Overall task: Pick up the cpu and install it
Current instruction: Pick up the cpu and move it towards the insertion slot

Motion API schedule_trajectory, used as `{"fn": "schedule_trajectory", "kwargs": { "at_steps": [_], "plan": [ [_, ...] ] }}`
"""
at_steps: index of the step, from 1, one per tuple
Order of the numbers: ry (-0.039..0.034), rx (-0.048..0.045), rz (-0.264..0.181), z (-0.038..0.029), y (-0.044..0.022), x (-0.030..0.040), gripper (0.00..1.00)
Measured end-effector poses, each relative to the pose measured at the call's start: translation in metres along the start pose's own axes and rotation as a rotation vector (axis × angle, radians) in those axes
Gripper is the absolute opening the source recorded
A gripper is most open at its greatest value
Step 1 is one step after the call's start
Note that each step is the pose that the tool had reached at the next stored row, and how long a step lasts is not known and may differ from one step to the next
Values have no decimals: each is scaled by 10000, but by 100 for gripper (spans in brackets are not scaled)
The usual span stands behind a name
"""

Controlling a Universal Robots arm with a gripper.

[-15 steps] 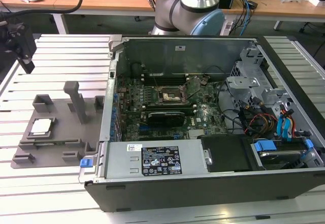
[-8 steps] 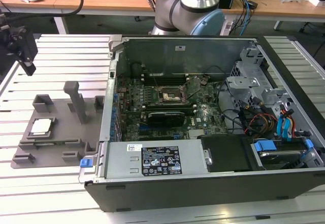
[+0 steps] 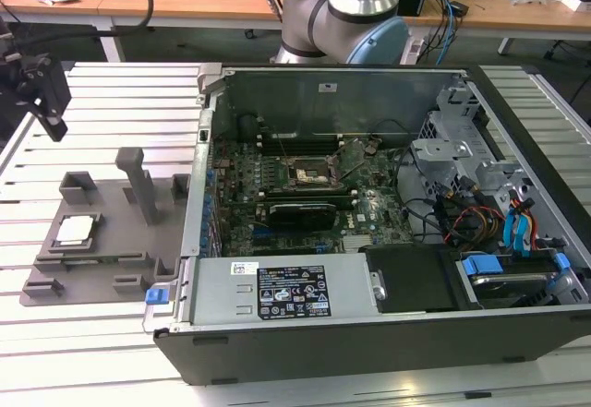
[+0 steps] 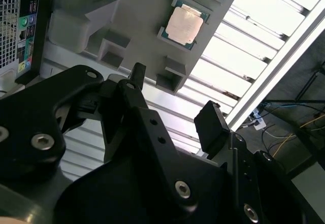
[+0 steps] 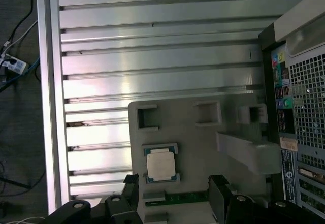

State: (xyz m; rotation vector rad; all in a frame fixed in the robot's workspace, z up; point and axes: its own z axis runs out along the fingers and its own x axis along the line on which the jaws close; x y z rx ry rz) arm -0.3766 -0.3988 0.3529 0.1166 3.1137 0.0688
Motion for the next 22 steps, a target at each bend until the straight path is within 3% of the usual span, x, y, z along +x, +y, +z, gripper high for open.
{"fn": "schedule_trajectory", "kwargs": {
  "at_steps": [22],
  "plan": [
    [1,0,0,154,-7,4,66]
  ]
}}
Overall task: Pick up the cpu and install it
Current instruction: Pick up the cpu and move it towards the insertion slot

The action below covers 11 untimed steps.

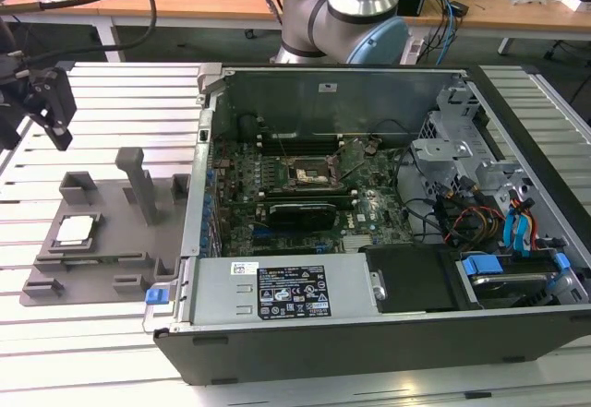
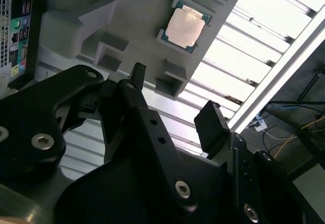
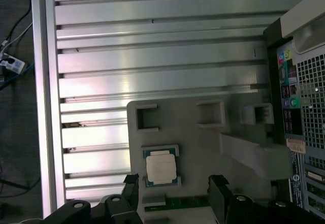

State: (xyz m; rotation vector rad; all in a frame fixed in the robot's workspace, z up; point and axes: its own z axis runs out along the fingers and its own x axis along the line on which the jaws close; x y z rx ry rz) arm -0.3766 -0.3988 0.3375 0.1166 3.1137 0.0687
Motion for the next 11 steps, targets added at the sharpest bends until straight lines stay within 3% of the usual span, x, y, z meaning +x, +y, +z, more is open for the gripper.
{"fn": "schedule_trajectory", "kwargs": {
  "at_steps": [11],
  "plan": [
    [-1,0,0,82,-4,2,66]
  ]
}}
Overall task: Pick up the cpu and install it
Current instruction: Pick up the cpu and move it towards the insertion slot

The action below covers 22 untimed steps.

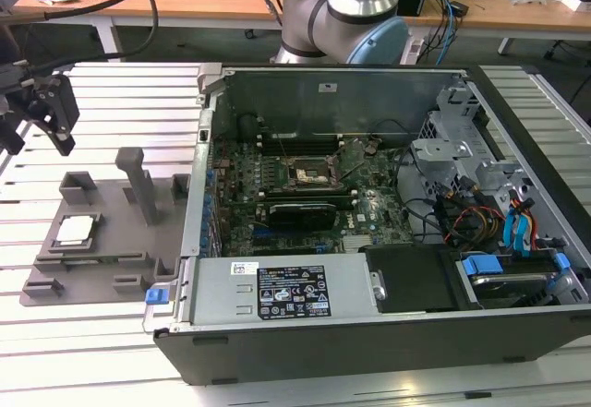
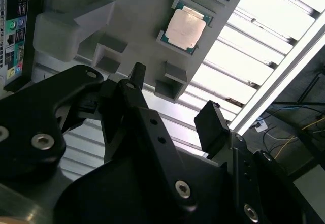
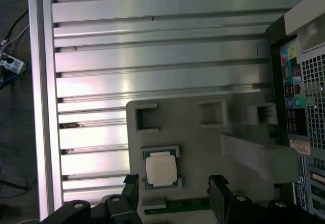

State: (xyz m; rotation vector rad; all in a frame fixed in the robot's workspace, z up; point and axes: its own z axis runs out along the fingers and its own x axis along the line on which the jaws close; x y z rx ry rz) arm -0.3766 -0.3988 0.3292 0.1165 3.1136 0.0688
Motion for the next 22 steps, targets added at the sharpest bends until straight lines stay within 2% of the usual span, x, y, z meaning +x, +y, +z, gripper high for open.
{"fn": "schedule_trajectory", "kwargs": {
  "at_steps": [20,21,22],
  "plan": [
    [0,1,0,128,-6,3,66],
    [0,0,0,138,-6,3,66],
    [1,1,0,175,-8,4,66]
  ]
}}
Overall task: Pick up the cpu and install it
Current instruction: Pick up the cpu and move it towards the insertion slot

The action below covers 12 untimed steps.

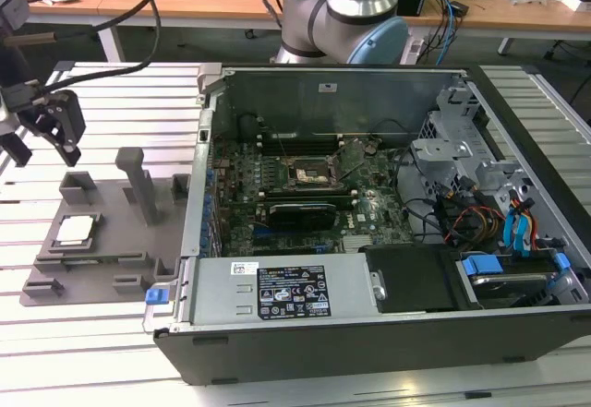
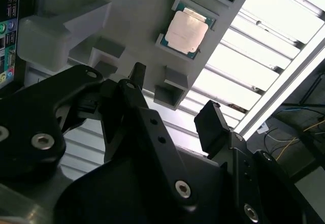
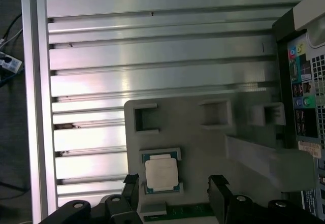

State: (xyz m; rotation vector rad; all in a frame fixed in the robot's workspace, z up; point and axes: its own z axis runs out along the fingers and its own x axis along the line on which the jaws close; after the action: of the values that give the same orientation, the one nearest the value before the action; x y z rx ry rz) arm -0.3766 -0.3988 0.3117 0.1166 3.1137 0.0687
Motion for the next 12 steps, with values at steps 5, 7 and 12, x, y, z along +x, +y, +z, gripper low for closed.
{"fn": "schedule_trajectory", "kwargs": {
  "at_steps": [5,7,12],
  "plan": [
    [0,-1,0,83,-4,2,66],
    [-1,0,0,99,-4,2,66],
    [0,0,0,142,-6,3,66]
  ]
}}
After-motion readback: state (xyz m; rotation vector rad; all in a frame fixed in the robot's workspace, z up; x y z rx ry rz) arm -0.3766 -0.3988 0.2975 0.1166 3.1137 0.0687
